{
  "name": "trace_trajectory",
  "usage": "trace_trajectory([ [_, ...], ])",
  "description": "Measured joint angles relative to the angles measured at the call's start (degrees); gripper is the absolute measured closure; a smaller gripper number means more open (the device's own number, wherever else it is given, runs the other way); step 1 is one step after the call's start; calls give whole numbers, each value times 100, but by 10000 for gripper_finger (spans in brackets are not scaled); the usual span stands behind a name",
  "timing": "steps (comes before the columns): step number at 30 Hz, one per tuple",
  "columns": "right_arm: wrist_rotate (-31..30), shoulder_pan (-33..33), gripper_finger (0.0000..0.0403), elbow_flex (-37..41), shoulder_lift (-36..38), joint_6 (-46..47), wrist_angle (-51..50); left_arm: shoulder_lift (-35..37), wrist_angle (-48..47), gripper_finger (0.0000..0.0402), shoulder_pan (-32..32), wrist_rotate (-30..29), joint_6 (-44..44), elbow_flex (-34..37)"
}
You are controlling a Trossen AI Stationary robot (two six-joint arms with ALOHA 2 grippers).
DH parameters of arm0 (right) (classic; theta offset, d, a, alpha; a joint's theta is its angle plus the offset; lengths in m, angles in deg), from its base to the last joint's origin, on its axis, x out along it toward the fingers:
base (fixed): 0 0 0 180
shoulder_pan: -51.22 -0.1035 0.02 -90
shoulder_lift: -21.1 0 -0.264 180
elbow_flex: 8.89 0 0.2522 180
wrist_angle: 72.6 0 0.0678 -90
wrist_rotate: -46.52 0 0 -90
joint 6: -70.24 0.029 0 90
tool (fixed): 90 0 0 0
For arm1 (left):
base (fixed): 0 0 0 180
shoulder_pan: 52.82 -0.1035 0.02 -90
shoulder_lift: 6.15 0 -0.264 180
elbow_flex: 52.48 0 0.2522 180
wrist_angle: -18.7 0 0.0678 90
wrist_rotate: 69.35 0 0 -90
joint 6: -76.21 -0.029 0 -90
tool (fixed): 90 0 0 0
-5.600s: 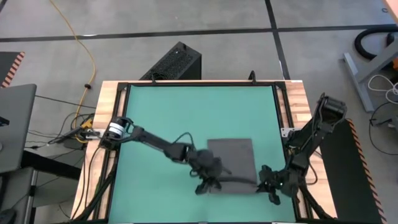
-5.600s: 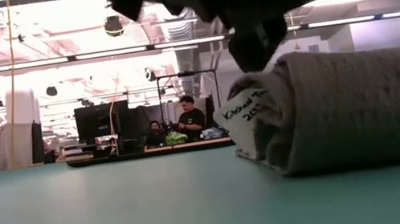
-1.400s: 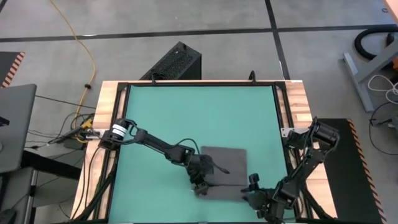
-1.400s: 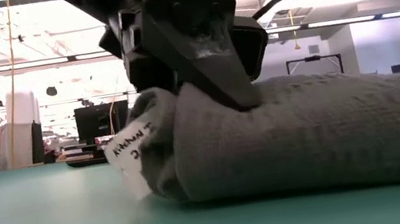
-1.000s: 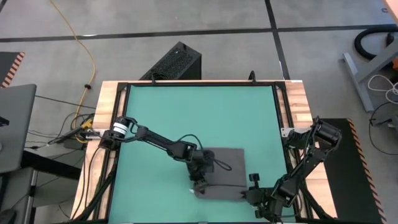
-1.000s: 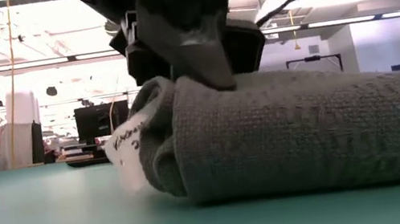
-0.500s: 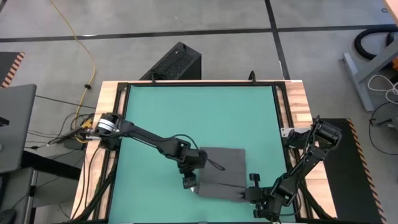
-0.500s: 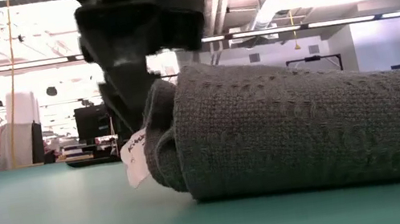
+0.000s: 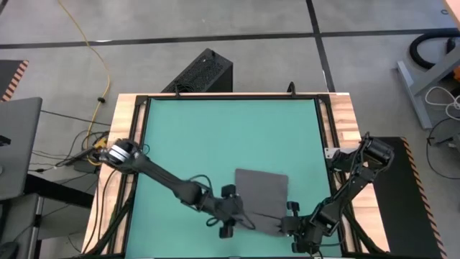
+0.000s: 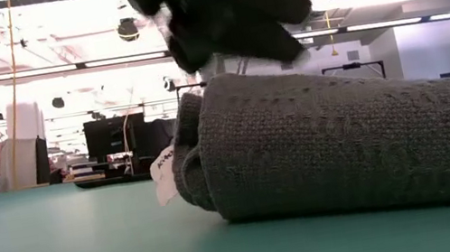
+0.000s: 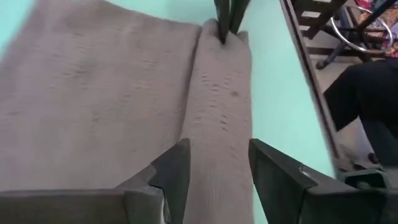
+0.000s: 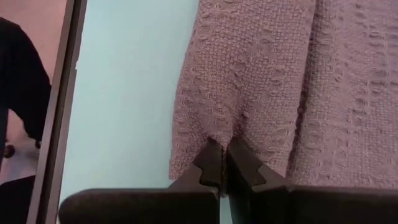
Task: Roll towel
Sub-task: Roll the gray towel
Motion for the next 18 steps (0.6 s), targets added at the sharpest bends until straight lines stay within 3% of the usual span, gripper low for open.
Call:
trace_trajectory([
  [10, 158, 37, 379, 24, 570, -106, -346, -679, 626, 326, -258, 262, -87, 4],
  [18, 11, 116, 379, 275, 920, -130, -131, -679, 262, 395, -440, 588, 36, 44],
])
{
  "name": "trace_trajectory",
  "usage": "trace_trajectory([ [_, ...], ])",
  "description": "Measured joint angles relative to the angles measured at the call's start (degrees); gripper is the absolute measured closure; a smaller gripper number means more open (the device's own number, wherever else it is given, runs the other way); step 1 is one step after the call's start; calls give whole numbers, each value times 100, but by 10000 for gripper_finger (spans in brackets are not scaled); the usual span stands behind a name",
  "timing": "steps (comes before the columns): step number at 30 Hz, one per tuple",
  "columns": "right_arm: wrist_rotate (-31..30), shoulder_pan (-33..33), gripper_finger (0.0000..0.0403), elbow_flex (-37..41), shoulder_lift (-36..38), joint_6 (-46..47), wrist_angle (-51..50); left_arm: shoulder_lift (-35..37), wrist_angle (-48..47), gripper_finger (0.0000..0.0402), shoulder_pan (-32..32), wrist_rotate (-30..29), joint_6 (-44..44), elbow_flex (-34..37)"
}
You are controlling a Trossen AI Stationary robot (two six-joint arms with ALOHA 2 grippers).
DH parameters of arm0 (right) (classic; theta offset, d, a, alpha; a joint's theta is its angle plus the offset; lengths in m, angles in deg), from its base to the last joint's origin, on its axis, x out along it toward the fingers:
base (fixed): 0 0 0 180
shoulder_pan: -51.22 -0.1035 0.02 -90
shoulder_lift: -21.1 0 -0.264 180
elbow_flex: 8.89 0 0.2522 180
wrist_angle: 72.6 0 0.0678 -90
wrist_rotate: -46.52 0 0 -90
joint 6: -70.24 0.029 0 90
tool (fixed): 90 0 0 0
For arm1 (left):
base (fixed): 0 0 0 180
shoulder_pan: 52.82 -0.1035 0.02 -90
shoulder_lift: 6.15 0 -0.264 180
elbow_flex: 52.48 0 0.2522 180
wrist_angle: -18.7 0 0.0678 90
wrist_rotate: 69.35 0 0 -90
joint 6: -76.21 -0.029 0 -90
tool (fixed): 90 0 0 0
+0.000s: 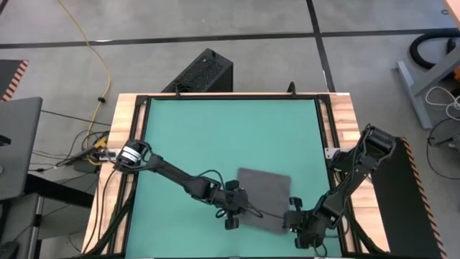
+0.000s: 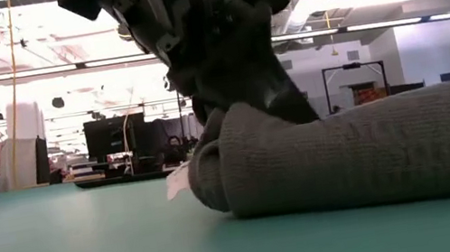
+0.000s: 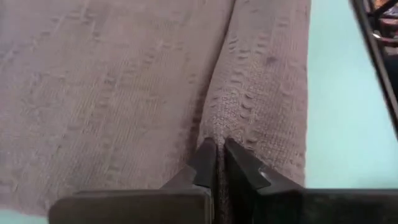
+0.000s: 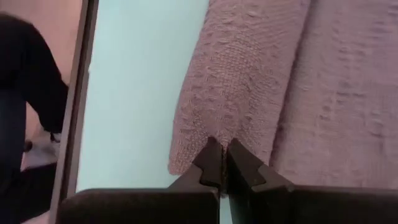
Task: Roll towel
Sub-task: Roll the gray towel
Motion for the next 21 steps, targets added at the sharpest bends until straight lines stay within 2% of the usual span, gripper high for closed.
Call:
trace_trajectory([
  [9, -50, 91, 378, 1818, 892, 454, 2652, -435, 14, 399, -33, 435, 523, -20],
  [14, -47, 96, 362, 2022, 1091, 234, 2654, -453, 115, 400, -40, 409, 691, -17],
  [21, 543, 197, 298, 2020, 1106, -1057, 2588, -470, 215, 401, -81, 397, 1276, -15],
])
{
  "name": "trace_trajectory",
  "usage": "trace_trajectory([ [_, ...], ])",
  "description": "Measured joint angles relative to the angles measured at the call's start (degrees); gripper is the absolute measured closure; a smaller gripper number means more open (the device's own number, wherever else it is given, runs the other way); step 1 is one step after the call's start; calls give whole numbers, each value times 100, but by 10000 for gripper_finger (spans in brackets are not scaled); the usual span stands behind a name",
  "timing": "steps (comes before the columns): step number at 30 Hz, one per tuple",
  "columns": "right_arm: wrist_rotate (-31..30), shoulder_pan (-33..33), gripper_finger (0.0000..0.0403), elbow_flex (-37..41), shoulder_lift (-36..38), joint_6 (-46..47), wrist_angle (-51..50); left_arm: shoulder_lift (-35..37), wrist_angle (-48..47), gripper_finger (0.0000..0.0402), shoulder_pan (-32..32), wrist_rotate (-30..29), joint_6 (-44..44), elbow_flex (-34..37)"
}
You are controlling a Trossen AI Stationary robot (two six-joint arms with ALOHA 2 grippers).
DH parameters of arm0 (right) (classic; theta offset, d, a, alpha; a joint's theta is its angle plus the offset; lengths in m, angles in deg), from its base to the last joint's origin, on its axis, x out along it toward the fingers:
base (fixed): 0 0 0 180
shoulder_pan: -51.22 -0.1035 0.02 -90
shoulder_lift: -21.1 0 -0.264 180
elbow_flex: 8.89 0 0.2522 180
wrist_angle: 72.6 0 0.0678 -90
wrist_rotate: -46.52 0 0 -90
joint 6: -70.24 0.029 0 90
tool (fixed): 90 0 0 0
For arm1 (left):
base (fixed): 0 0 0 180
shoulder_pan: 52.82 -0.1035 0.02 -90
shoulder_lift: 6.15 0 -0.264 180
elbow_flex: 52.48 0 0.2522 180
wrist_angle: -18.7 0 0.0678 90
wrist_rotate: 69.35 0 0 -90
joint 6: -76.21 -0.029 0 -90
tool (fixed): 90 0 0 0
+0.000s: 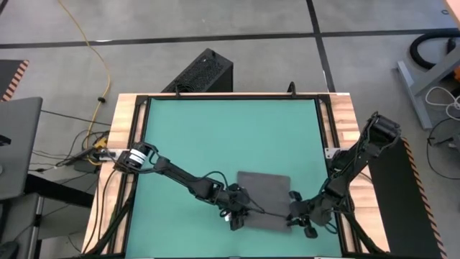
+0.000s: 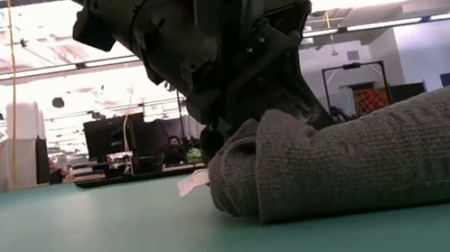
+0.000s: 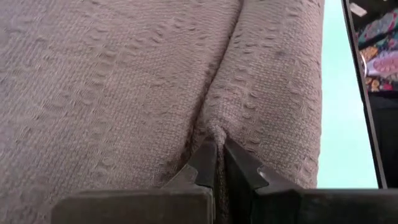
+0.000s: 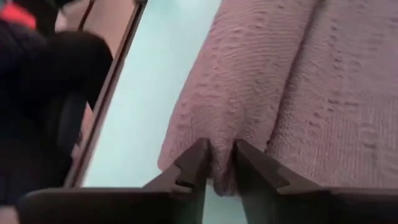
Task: Roll towel
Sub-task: Roll the gray towel
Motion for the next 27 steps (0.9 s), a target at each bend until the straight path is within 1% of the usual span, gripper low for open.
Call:
trace_trajectory([
  [3, 243, 1, 267, 0, 44, -558, -34, 0, 4, 401, 2, -97, 180, 2],
  [6, 405, -6, 239, 0, 187, -863, -141, 0, -17, 401, 0, -88, 271, 2],
  [8, 437, -59, 224, 0, 348, -793, -310, 0, -36, 401, 0, -97, 241, 2],
  [10, 444, -127, 214, 0, 502, -535, -467, 0, -34, 401, -15, -92, 218, 2],
  [14, 378, -380, 203, 0, 798, -134, -526, 0, -35, 401, -45, -24, 210, 2],
  [17, 17, -710, 203, 0, 999, 23, -502, 0, -51, 401, -58, 62, 207, 2],
  [21, -716, -1218, 211, -2, 1254, 222, -678, 0, -49, 401, -57, 108, 146, 2],
  [25, -1435, -1657, 219, -2, 1355, 362, -825, -2, -47, 401, -60, 191, 142, 2],
  [27, -1690, -1792, 222, -2, 1342, 360, -809, -2, -47, 401, -59, 191, 112, 2],
])
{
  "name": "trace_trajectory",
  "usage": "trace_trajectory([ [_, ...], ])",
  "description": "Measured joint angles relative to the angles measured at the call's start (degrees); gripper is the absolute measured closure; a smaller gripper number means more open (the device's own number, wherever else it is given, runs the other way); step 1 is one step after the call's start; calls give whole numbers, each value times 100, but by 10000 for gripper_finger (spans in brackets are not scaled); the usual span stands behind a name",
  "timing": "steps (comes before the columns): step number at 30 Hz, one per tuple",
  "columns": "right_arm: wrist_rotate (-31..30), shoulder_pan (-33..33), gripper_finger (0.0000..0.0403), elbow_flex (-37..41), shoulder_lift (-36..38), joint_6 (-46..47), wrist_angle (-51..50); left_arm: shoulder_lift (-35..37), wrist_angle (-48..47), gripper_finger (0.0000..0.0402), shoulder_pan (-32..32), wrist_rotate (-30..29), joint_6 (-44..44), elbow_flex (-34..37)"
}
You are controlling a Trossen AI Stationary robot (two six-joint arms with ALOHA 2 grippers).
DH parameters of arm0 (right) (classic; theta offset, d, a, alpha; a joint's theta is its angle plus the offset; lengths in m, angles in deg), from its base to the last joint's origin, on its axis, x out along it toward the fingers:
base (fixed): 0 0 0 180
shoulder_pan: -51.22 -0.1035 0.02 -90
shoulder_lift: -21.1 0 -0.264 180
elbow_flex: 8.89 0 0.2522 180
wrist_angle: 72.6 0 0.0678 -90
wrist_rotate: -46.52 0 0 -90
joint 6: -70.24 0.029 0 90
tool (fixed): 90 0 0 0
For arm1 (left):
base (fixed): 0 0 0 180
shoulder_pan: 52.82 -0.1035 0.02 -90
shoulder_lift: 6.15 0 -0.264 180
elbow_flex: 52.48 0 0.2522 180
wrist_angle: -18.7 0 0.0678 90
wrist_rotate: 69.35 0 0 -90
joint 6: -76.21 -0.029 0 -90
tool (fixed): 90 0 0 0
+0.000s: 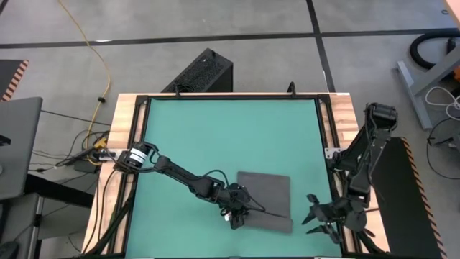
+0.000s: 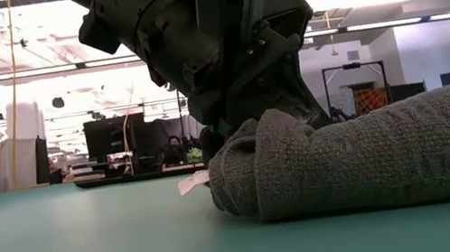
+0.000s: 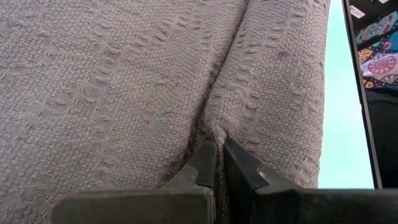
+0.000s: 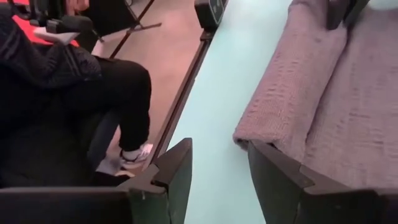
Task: Roll towel
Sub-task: Roll the gray towel
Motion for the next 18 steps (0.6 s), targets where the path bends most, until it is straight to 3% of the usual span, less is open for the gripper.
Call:
trace_trajectory([
  [12, -169, 386, 225, 0, -33, -842, 22, 0, 16, 401, -15, 94, 12, 4],
  [18, 265, 698, 224, -2, -37, -1161, 57, -2, 21, 401, -20, 173, 27, 4],
])
